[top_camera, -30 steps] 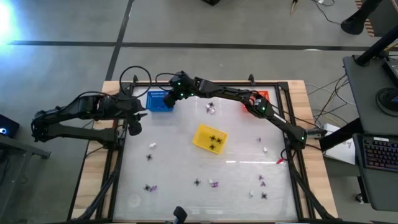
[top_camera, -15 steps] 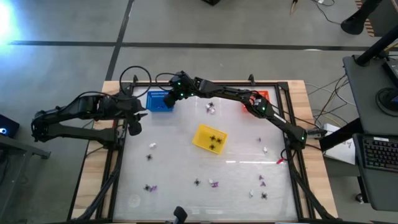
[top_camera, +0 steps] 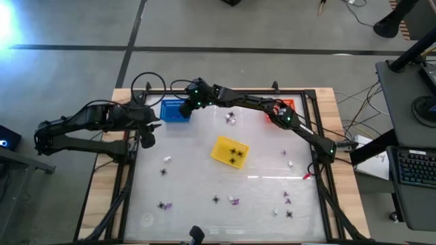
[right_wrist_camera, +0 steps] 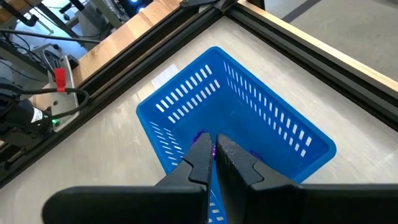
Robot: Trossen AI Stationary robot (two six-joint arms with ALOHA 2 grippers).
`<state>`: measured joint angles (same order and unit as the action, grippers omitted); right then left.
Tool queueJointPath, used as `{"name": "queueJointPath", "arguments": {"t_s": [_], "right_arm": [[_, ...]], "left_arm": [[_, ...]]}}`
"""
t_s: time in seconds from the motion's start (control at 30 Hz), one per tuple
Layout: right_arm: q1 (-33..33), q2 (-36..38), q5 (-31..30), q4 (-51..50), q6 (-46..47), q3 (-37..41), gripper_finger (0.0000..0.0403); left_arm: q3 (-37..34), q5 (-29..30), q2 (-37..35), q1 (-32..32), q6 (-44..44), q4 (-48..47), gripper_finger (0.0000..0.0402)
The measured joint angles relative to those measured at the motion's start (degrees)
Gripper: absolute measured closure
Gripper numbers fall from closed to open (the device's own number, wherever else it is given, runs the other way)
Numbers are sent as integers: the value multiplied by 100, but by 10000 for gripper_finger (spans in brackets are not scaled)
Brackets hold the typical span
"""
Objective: Sort Halloween decoration
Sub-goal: Put the black spider toy into the yellow bin
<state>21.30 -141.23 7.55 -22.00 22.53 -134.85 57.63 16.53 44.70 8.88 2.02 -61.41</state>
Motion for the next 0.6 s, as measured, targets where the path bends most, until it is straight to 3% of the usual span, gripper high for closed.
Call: {"name": "queueJointPath", "arguments": {"t_s": [0.6], "right_arm": [[-12,5,-6,518,85,2,390]], "left_arm": [[0,0,64,0,165,15,320]]}}
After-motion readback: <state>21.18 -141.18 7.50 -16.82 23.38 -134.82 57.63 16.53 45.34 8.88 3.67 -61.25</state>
